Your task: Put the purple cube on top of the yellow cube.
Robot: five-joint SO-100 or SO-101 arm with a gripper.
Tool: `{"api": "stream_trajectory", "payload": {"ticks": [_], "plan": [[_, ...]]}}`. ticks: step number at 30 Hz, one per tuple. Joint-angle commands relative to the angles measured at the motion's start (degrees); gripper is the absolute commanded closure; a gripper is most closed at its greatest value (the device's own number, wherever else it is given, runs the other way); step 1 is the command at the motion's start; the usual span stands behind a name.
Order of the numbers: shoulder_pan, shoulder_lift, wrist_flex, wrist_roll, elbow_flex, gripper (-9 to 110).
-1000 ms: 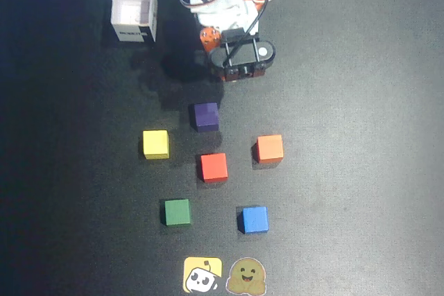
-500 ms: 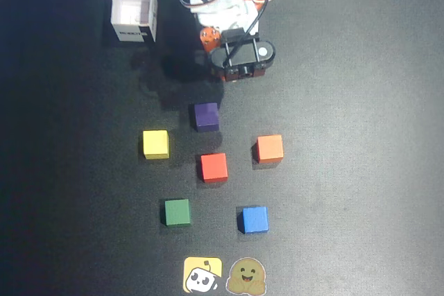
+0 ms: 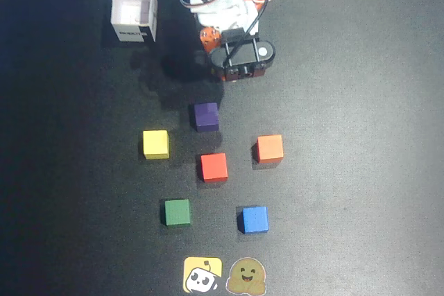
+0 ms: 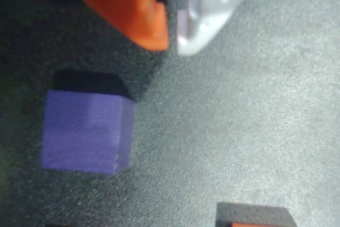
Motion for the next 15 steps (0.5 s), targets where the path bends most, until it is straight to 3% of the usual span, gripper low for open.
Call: {"api": "stream_trajectory", "payload": {"ticks": [1,15], "plan": [[-0.1,0.6,0.1,-0.3,-0.4,101],[-0.1,0.6,0.1,-0.3,-0.4,101]]}}
